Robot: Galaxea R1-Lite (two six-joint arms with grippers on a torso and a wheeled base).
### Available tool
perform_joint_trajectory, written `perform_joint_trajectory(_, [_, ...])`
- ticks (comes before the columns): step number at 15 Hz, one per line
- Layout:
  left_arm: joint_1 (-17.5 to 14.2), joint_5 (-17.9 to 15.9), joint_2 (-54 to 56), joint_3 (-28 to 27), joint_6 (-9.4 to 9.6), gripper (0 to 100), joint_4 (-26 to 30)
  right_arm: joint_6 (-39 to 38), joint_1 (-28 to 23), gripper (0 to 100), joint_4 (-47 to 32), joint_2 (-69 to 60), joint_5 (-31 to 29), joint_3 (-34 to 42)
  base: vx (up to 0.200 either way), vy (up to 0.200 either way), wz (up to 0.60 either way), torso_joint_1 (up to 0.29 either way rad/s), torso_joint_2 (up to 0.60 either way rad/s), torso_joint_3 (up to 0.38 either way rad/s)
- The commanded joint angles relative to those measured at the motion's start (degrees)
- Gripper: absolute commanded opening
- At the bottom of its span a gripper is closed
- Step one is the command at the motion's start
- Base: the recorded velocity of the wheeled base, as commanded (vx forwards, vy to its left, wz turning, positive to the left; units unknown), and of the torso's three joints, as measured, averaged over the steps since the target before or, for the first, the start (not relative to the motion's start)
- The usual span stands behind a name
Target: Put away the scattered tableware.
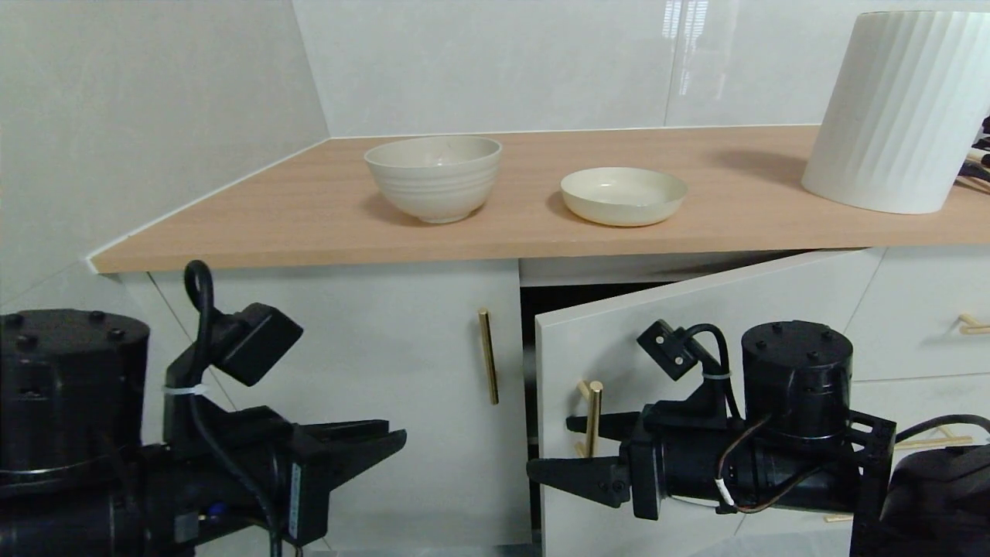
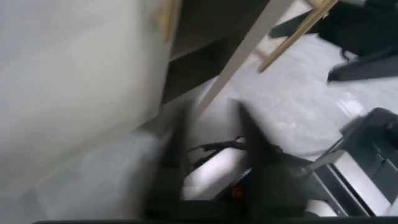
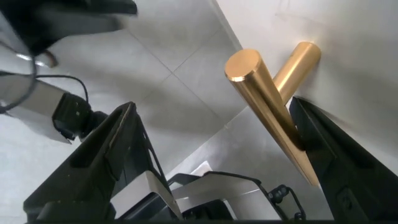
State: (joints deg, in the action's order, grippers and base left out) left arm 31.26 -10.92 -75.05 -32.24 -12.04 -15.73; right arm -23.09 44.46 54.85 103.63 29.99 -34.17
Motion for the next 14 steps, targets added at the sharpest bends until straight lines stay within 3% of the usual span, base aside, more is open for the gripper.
perform_joint_trajectory(1, [1.0,-0.6,-7.6,-0.1,0.00,0,-4.8,0.0,0.4,100,-0.1,0.1,1.8,0.8,0.000,0.000,0.00,0.000,0.00,0.000])
perform_joint_trajectory(8, [4.3,-0.6,-23.7,-7.6,-0.52,0,-13.5,0.8,0.4,100,-0.2,0.2,2.4,1.0,0.000,0.000,0.00,0.000,0.00,0.000])
perform_joint_trajectory(14, [4.3,-0.7,-32.5,-13.4,-1.84,0,-19.2,2.7,0.4,100,-0.2,-0.8,4.0,2.4,0.000,0.000,0.00,0.000,0.00,0.000])
